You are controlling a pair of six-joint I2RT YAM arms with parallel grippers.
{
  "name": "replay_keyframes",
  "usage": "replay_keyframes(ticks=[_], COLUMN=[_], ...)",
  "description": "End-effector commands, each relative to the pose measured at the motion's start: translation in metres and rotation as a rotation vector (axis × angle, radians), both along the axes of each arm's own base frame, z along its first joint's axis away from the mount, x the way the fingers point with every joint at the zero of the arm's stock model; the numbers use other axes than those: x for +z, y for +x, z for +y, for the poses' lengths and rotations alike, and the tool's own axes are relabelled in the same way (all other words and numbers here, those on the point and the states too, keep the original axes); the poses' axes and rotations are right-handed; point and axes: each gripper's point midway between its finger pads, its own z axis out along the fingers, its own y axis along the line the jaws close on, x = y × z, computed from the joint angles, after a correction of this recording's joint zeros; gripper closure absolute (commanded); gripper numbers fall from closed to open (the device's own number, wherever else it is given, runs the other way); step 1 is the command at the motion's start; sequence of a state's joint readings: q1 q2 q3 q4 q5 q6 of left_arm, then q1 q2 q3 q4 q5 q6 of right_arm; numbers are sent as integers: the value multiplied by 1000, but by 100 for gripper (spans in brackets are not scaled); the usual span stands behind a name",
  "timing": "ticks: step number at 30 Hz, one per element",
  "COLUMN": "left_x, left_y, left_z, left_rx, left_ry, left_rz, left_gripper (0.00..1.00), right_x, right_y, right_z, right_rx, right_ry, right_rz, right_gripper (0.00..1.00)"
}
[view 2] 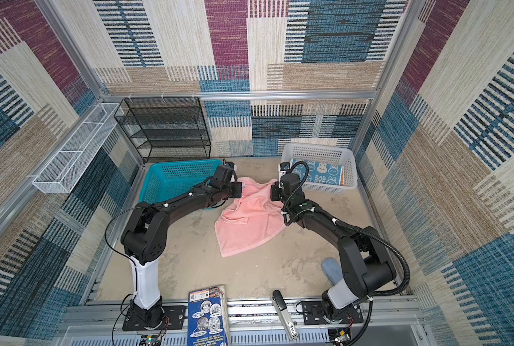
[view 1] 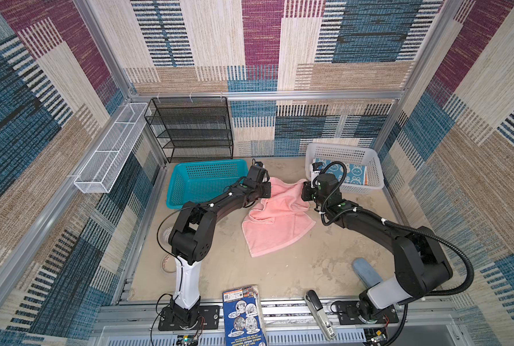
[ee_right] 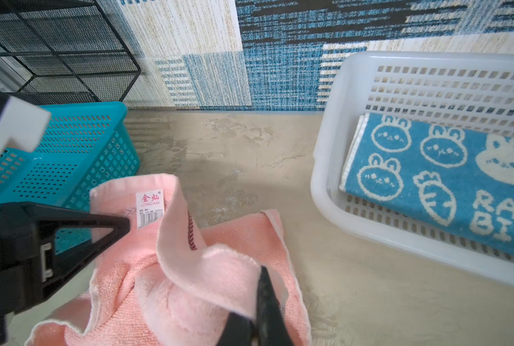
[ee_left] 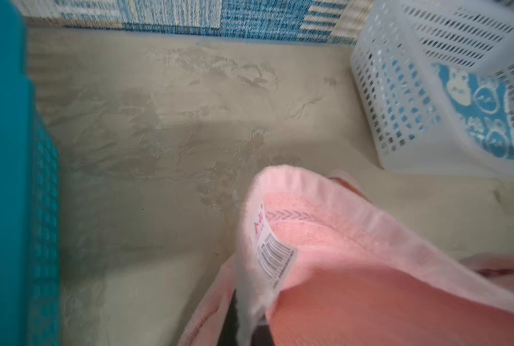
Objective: Fold and stack the towels
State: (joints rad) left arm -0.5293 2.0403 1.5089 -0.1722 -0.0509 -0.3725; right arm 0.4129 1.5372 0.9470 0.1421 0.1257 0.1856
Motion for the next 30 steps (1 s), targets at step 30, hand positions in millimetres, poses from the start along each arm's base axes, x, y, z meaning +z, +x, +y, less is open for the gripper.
replay_keyframes(ticks=[30], left_x=[185], left_y=[-45], left_z=[49], left_rx=[-59], left_ry=[-21], left_rz=[-370], left_gripper=[100], right_x=[108], right_y=[1], right_z=[-8], right_rx=[28], right_ry=[-138], right_rz=[-238], right_gripper=[100])
